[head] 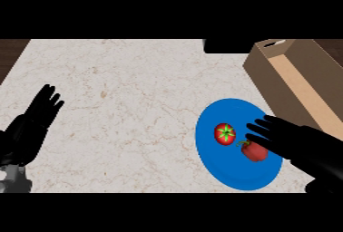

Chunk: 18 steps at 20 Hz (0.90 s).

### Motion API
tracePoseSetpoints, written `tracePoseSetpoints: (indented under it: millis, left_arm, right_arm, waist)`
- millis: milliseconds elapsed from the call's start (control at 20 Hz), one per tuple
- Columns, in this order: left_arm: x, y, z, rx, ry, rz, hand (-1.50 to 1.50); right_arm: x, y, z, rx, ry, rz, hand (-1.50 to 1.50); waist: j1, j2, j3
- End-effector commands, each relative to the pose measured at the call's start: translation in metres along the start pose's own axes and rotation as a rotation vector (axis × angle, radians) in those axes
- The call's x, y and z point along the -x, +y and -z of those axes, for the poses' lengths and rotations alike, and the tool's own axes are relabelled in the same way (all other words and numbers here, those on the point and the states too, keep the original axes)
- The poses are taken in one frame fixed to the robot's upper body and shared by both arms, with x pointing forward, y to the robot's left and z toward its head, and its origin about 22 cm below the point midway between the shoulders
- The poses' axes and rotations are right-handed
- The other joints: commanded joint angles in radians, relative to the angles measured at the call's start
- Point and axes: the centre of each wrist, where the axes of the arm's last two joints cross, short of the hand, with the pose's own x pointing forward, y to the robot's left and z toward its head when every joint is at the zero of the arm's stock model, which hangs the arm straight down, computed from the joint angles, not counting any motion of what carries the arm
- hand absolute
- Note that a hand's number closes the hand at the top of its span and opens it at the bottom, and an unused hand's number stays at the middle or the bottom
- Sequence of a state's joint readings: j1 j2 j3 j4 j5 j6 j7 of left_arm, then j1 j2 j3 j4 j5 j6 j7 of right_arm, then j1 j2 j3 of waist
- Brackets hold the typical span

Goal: Pick the bell pepper from the plate and place it in the cardboard box

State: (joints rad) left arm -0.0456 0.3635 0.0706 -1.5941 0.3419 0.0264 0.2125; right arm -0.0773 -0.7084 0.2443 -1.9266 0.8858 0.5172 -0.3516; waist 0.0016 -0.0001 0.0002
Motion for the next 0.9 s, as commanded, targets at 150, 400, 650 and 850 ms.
tracePoseSetpoints:
  millis: [150, 400, 650, 850]
  left_arm:
    - [-0.005, 0.007, -0.013, -0.011, -0.001, -0.008, 0.00]
    - [-0.007, -0.006, 0.003, 0.015, 0.004, -0.028, 0.00]
    - [-0.004, -0.012, -0.008, 0.017, 0.013, -0.012, 0.00]
    - [-0.003, 0.003, 0.002, 0.013, 0.007, 0.004, 0.00]
  right_arm:
    - [0.008, -0.001, -0.001, 0.024, -0.025, -0.019, -1.50]
    - [-0.008, 0.006, 0.008, 0.003, 0.030, -0.080, -1.50]
    - [-0.027, 0.030, 0.028, -0.006, 0.037, -0.078, -1.50]
    - [-0.028, 0.027, 0.034, -0.023, 0.060, -0.077, -1.50]
  waist:
    - [0.001, -0.001, 0.000]
    - [-0.002, 0.000, 0.000]
    - [0.000, 0.000, 0.000]
    - [-0.001, 0.000, 0.000]
